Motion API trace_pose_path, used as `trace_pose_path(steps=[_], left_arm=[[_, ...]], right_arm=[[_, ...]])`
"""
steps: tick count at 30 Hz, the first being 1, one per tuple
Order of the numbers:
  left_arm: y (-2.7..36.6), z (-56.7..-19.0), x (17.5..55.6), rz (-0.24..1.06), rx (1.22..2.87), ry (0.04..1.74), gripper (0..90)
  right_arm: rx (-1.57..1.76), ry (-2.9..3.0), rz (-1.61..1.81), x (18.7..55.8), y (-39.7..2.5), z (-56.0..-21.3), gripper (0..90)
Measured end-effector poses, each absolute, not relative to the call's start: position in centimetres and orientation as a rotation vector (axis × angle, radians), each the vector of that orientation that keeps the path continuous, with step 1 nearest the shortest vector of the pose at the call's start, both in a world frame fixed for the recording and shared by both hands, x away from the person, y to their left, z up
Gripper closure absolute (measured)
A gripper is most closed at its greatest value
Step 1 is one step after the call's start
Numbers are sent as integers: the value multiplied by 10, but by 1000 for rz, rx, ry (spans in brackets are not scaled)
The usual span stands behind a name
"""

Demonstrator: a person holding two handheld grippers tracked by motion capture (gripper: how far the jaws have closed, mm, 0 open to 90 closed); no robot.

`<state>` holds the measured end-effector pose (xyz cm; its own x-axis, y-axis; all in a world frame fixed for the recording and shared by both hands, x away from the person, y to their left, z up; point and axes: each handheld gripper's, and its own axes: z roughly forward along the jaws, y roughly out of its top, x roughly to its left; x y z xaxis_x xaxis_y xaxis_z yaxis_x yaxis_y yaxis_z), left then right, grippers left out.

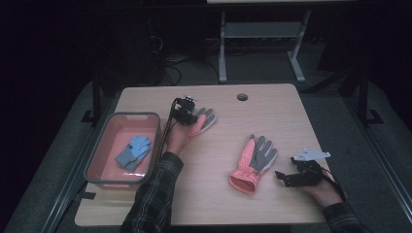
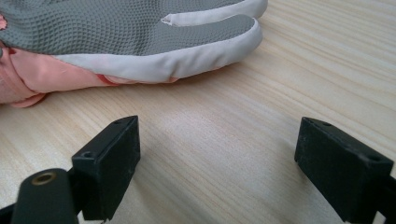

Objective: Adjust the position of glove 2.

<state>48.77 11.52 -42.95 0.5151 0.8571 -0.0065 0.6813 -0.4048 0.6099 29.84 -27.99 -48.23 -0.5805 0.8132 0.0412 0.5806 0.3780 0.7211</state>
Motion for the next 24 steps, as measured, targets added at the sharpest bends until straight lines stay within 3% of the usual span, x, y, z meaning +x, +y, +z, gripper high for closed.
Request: trace_pose_path(steps=[16, 24], left_arm=[[70, -431, 450, 282, 2218, 1069, 898], [97, -415, 456, 383, 2229, 1109, 897]], right_arm=[[1221, 2322, 1018, 298, -280, -482, 141], [1221, 2322, 1019, 298, -280, -482, 141]])
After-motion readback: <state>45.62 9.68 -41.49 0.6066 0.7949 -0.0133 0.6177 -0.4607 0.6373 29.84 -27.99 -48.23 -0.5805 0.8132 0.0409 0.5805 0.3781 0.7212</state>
